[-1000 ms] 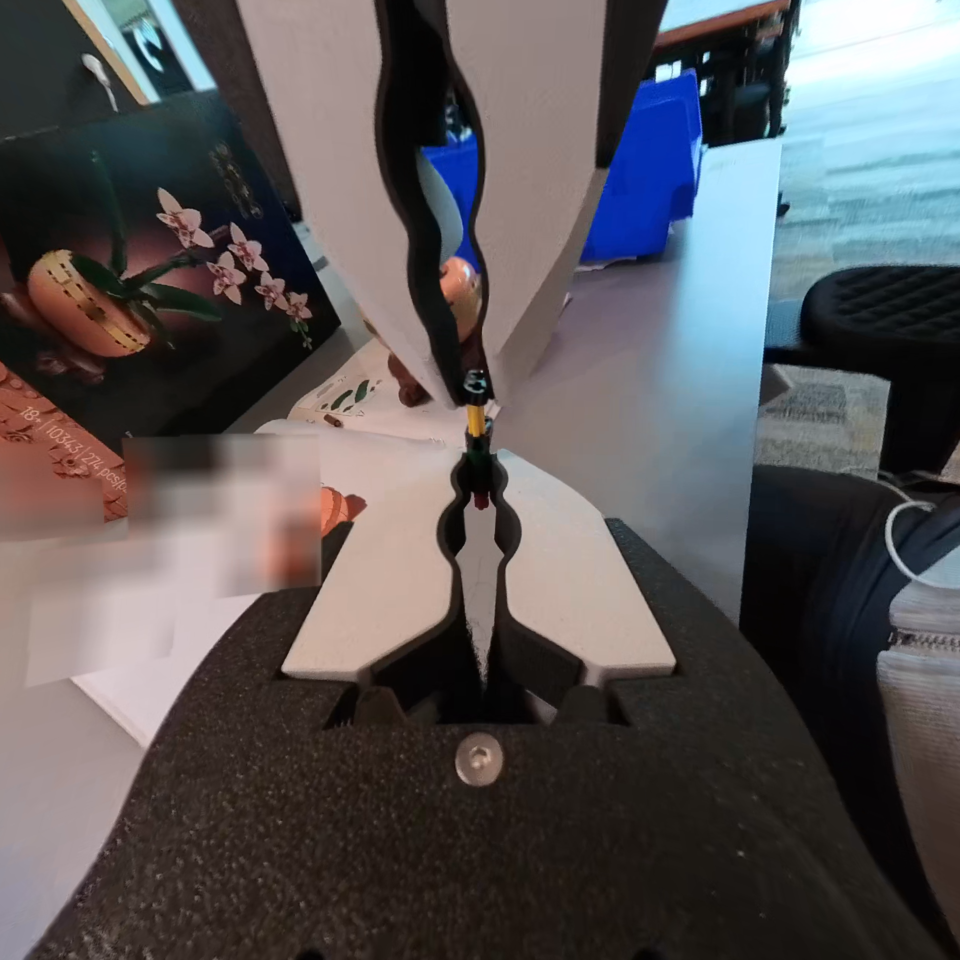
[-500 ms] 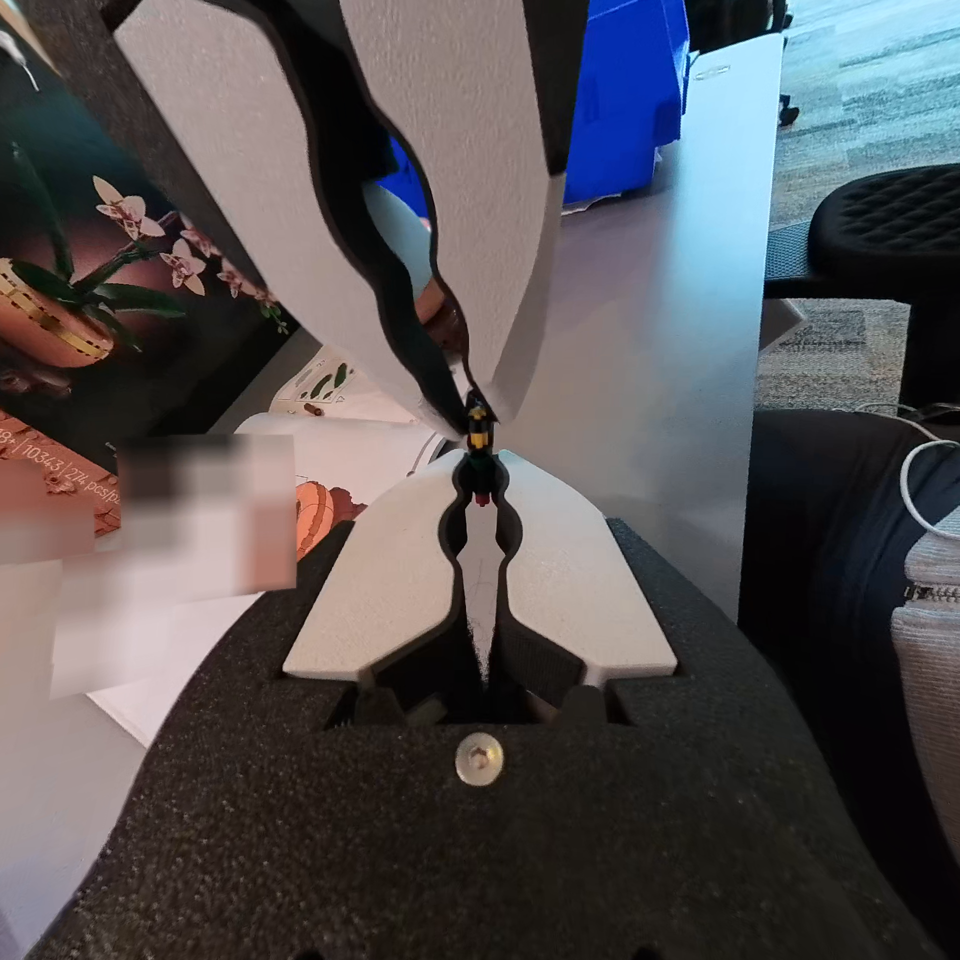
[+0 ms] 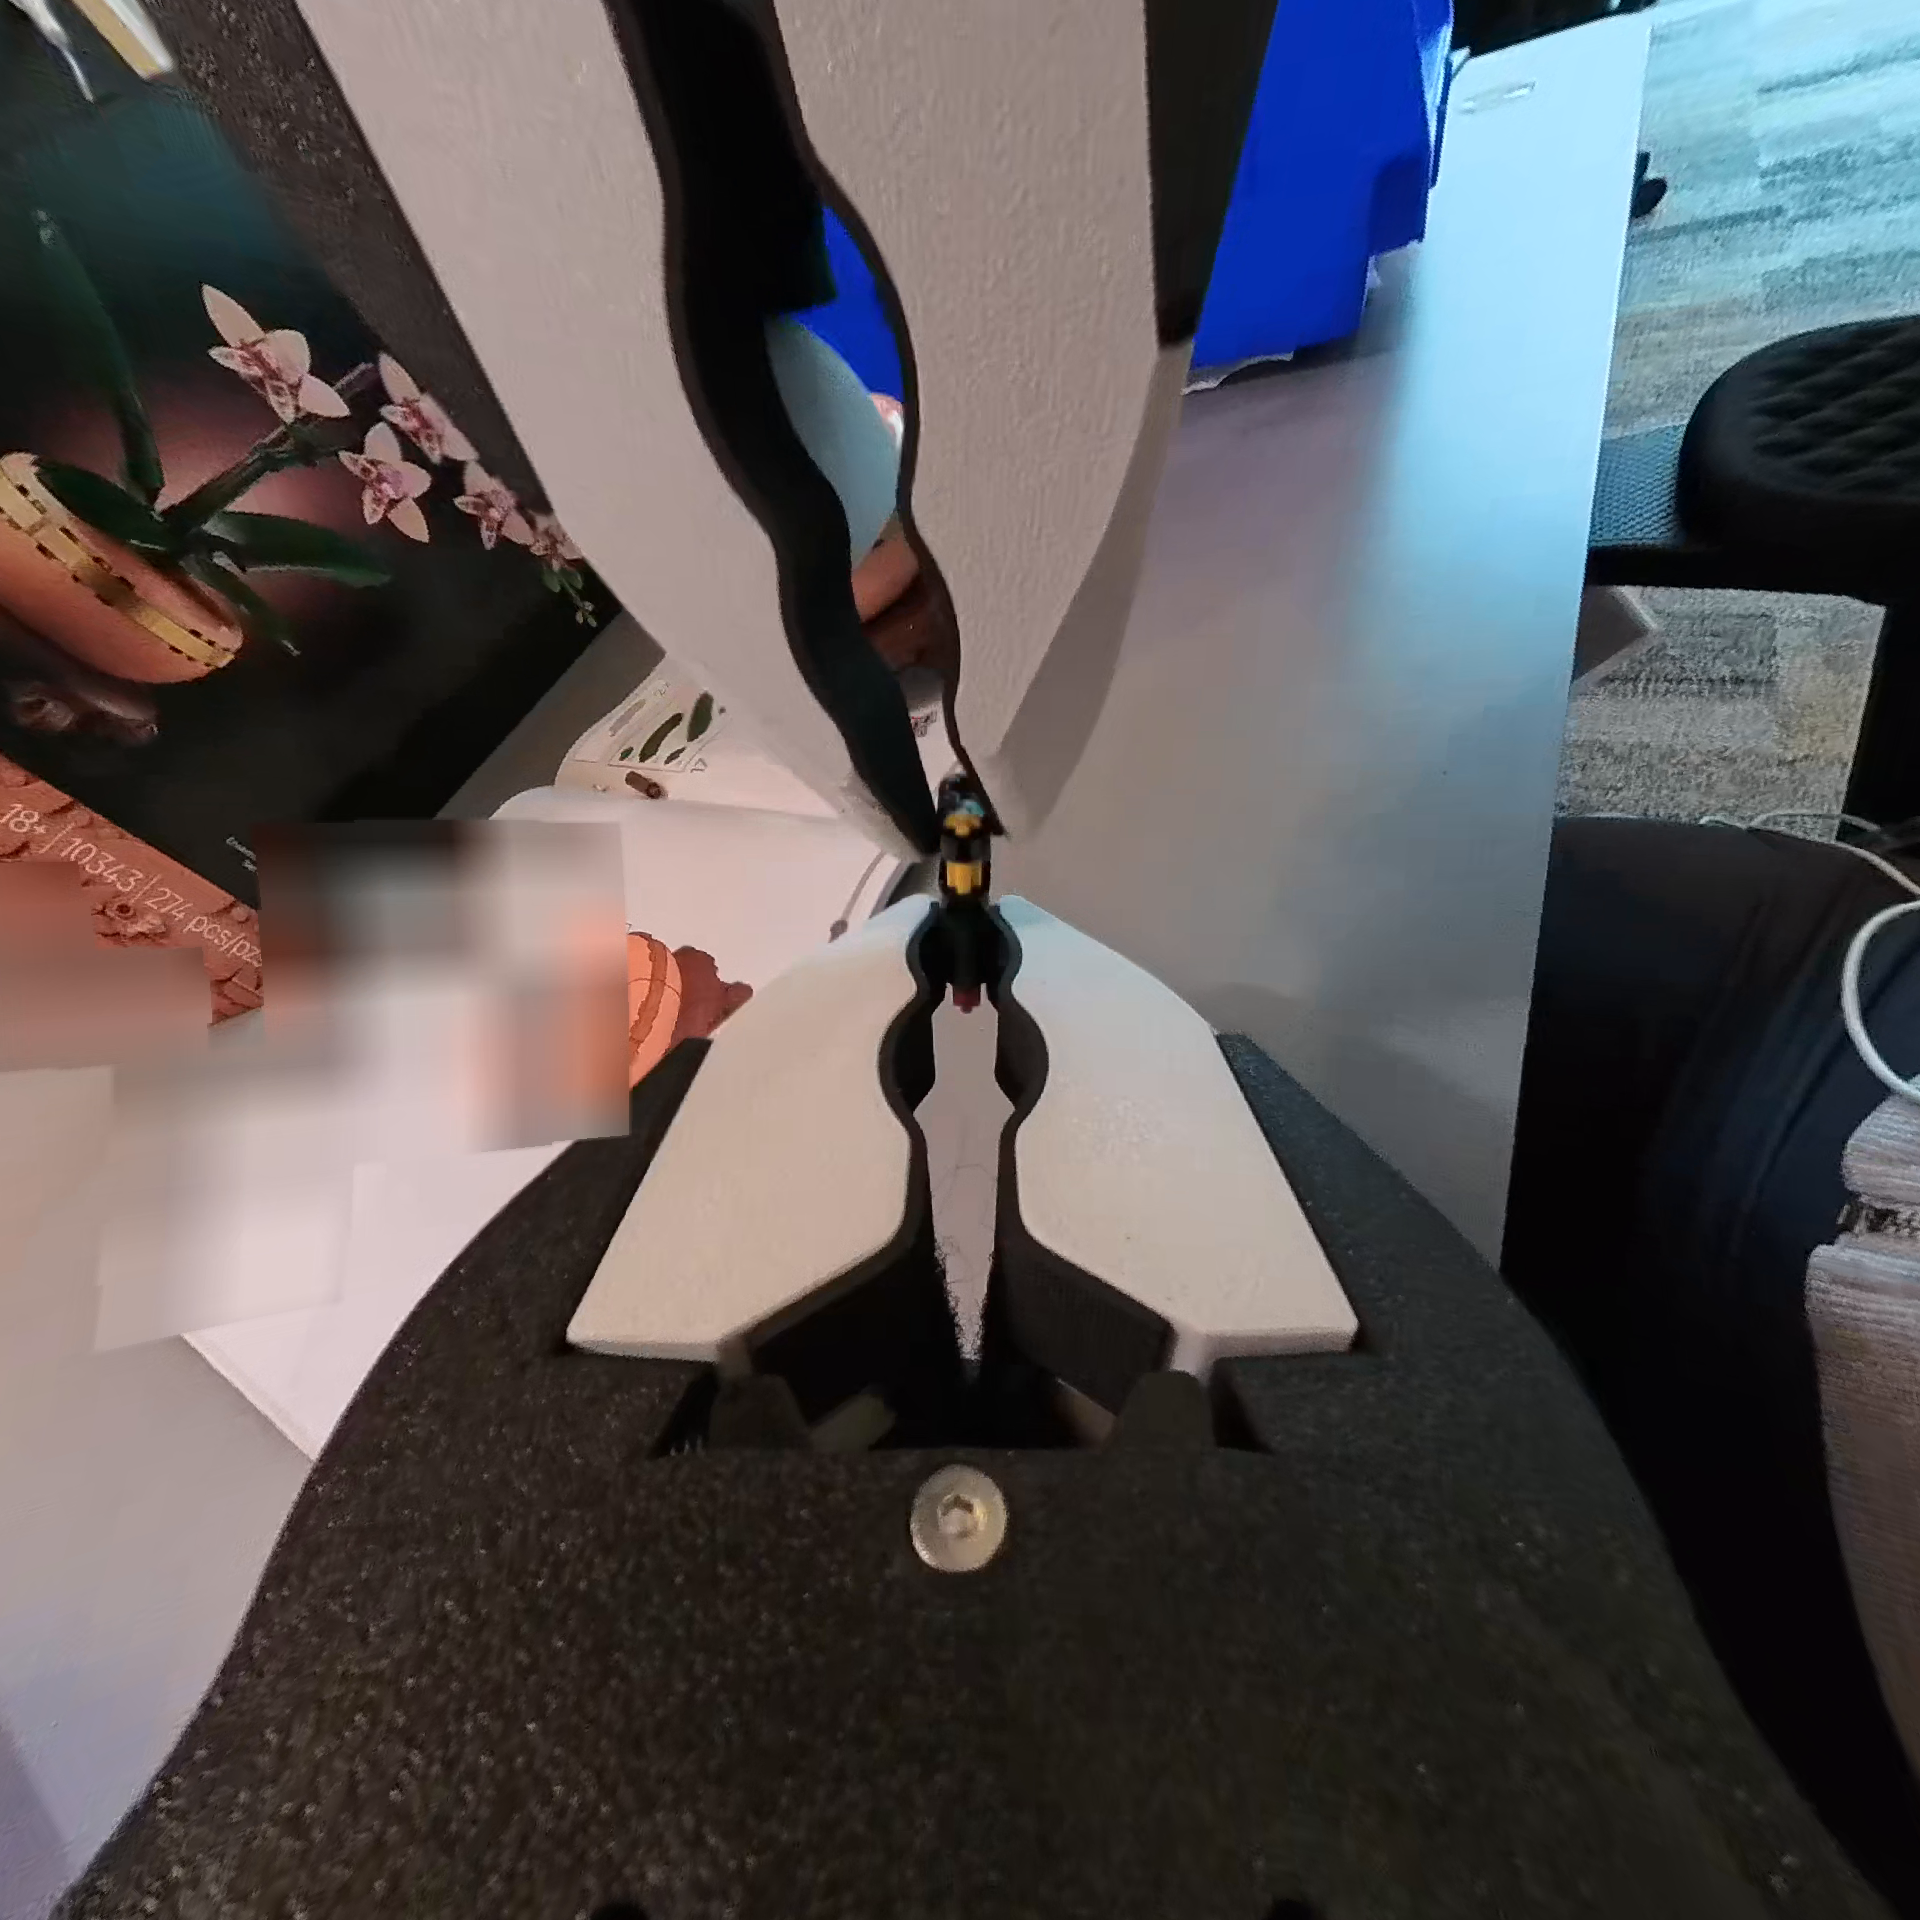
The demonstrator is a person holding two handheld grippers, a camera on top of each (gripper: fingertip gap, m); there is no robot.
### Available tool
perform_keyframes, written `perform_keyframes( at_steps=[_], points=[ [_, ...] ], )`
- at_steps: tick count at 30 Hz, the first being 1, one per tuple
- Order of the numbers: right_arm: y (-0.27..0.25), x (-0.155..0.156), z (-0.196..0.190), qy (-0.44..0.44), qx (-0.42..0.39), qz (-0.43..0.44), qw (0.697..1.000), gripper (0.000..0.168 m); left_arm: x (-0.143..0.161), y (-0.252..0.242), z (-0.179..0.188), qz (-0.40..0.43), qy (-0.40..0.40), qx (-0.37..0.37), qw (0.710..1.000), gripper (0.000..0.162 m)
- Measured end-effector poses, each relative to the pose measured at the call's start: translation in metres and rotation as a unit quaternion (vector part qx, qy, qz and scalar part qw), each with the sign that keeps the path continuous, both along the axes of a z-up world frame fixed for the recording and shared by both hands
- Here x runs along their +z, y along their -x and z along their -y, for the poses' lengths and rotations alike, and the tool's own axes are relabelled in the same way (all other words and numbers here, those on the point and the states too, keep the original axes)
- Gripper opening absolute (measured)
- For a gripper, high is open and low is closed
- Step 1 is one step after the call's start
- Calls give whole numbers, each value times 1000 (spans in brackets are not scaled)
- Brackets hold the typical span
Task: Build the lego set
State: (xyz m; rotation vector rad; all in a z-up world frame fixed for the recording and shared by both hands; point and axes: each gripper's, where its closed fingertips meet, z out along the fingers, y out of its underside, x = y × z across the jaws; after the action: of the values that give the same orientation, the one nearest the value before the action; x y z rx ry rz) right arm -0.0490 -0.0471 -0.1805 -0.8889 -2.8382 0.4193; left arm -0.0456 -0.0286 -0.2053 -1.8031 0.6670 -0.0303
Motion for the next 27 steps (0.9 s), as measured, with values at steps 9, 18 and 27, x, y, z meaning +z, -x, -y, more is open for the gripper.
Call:
perform_keyframes(
  at_steps=[9,18,27],
  points=[
    [-3,-3,-9,2,-15,-27,1000,7,3,0,1,16,-4,-2,1000,6],
    [-3,-7,-8,52,-19,-54,997,7,6,-3,6,37,-3,-29,999,5],
    [-7,-32,-14,13,-17,-47,999,6,-15,-5,4,-29,46,-21,998,5]
  ],
)
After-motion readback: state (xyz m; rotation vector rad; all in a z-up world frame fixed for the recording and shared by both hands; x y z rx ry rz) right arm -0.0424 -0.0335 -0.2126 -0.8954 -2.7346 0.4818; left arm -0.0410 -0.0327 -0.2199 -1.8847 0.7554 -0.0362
